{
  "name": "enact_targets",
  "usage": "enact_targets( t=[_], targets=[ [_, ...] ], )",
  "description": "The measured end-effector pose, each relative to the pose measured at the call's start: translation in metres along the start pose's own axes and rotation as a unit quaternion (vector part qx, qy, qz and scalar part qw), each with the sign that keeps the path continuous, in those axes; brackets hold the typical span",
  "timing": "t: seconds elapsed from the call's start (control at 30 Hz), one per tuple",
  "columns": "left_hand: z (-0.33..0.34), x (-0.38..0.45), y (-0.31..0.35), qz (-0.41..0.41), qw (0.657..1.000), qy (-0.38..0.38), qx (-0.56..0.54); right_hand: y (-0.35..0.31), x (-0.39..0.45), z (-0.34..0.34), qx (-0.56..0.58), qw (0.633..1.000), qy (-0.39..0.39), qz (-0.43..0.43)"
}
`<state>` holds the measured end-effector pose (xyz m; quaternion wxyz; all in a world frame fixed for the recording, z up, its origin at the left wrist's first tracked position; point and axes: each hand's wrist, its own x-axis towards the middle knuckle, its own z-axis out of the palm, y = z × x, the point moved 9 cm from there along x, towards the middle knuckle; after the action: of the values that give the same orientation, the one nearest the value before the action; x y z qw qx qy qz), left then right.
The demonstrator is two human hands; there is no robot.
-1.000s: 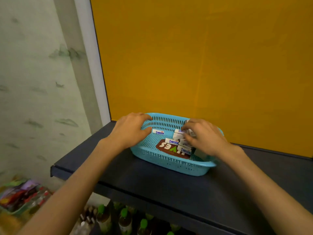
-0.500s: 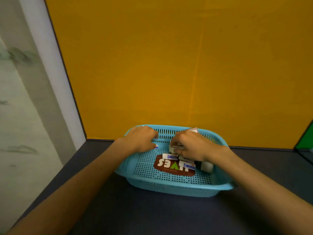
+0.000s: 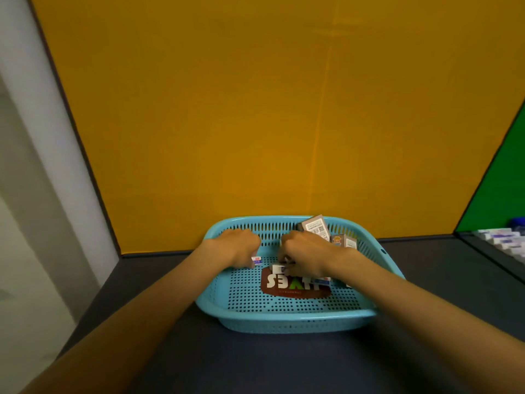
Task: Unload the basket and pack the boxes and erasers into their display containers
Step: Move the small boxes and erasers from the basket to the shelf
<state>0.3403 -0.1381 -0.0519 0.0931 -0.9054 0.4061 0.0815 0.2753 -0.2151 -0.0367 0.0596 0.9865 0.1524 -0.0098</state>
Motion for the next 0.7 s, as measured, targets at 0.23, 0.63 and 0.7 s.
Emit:
enact_targets(
  t=[0.23,0.63,0.7],
  targets=[
    [-0.033,-0.016,-0.012,0.021,0.982,0.136,-0.128,-0.004,0.009,0.0,0.006,1.0,-0.008,0.008],
    [-0.092,-0.059,0.022,0.079,0.927,0.252,-0.265,0.023,-0.073,-0.069,0.154,0.972,0.14,0.105],
    [-0.097,-0.061,0.044,0.094,0.925,0.256,-0.264,0.037,-0.096,-0.071,0.145,0.97,0.15,0.127]
  ],
)
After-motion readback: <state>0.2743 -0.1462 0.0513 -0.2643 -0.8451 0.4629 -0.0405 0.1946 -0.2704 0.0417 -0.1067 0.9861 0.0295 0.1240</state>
